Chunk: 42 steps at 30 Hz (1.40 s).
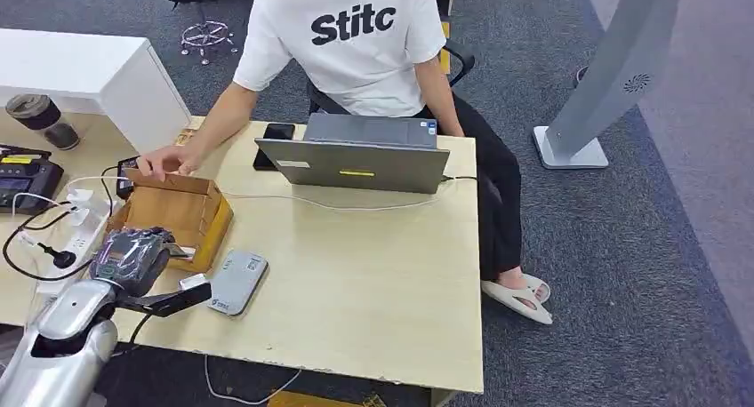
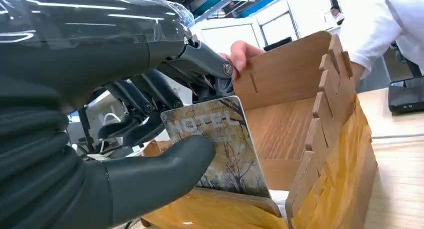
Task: Pass the card to the sensor for recognition and then transmit it.
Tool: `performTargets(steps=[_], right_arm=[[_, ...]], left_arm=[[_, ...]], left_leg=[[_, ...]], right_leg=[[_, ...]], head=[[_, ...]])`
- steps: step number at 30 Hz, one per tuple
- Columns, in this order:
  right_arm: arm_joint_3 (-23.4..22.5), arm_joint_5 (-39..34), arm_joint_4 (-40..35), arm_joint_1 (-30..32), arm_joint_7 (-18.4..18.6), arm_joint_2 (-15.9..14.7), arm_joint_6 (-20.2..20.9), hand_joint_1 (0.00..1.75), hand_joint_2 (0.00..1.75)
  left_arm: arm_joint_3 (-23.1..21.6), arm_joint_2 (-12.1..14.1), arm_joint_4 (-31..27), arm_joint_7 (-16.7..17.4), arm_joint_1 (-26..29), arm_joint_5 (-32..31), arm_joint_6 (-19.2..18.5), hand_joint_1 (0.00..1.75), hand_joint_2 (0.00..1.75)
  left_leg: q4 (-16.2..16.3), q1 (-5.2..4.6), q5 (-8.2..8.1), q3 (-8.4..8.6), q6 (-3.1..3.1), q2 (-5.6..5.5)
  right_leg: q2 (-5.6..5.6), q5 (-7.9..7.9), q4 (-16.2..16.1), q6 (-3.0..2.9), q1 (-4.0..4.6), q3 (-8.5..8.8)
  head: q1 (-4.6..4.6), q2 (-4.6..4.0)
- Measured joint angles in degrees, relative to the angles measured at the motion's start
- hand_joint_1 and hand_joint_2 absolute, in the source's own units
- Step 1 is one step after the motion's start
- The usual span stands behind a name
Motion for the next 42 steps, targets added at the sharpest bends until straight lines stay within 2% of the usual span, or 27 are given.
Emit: performTargets(steps=[13, 20, 25, 29, 34, 36, 38, 39, 42], right_arm=[[0.00, -0.24, 0.00, 0.00, 0.07, 0.00, 0.00, 0.00, 1.75], [-0.02, -0.24, 0.00, 0.00, 0.00, 0.00, -0.02, 0.00, 1.75], [-0.02, -0.09, 0.00, 0.00, -0.11, 0.00, -0.02, 0.00, 1.75], [-0.02, 0.79, 0.00, 0.00, -0.15, 0.00, -0.02, 0.00, 1.75], [-0.02, 0.90, 0.00, -0.02, -0.07, 0.00, 0.00, 0.00, 1.75], [0.00, 0.94, 0.00, 0.01, 0.09, 0.00, -0.20, 0.00, 1.75], [0.00, 1.01, 0.02, 0.06, 0.09, 0.00, -0.64, 0.00, 1.75], [0.00, 1.03, 0.02, 0.09, 0.24, -0.06, -0.85, 0.00, 1.75], [-0.02, 0.81, 0.02, 0.09, 0.52, -0.46, -0.83, 0.00, 1.75]], left_arm=[[0.00, 0.00, 0.00, 0.11, 0.00, -0.13, -0.02, 1.75, 1.75], [0.09, -0.07, -0.02, 1.31, -0.30, -0.74, 0.15, 1.75, 1.75], [1.47, -0.94, -0.81, 2.38, -0.64, -2.80, 1.40, 1.75, 1.75], [2.34, -1.57, -1.81, 4.81, -0.87, -7.28, 3.17, 1.75, 1.75], [3.54, -2.54, -2.73, 5.42, -1.70, -8.42, 3.80, 1.75, 1.75], [4.37, -3.32, -4.22, 6.52, -1.95, -8.76, 4.81, 1.75, 1.75], [4.37, -3.78, -7.00, 9.91, -1.93, -8.70, 6.63, 1.75, 1.75], [4.37, -4.11, -8.14, 10.34, -2.01, -7.94, 6.63, 1.75, 1.75], [4.39, -5.86, -11.02, 9.42, -2.46, -7.93, 3.21, 1.75, 1.75]], left_leg=[[0.00, 0.00, 0.00, 0.00, 0.00, 0.00], [0.00, 0.00, 0.00, 0.00, 0.00, -0.01], [0.00, 0.00, 0.00, 0.01, 0.00, -0.01], [0.00, 0.00, 0.00, 0.01, 0.00, -0.01], [0.01, 0.00, 0.00, 0.01, 0.00, -0.01], [0.01, 0.00, 0.00, 0.01, 0.00, -0.01], [0.02, 0.00, 0.00, 0.00, 0.00, -0.01], [0.02, -0.02, 0.00, 0.01, 0.00, -0.01], [0.02, -0.04, 0.00, 0.00, 0.01, -0.05]], right_leg=[[0.00, 0.00, 0.00, 0.00, 0.00, 0.00], [-0.01, 0.00, 0.00, 0.00, 0.00, 0.00], [-0.01, 0.00, 0.00, 0.00, 0.00, 0.00], [-0.01, 0.00, 0.00, 0.00, 0.00, 0.00], [-0.04, 0.00, 0.00, 0.00, 0.00, 0.00], [-0.03, 0.00, 0.00, 0.00, 0.00, 0.00], [-0.02, 0.00, 0.00, 0.00, 0.00, -0.01], [-0.02, 0.00, 0.00, 0.00, 0.00, -0.01], [-0.07, 0.00, -0.01, 0.01, -0.01, 0.03]], head=[[0.02, 0.00], [0.02, 0.00], [0.02, 0.00], [0.00, 0.00], [0.02, 0.00], [0.02, 0.00], [0.04, 0.00], [0.02, 0.00], [0.07, 0.00]])
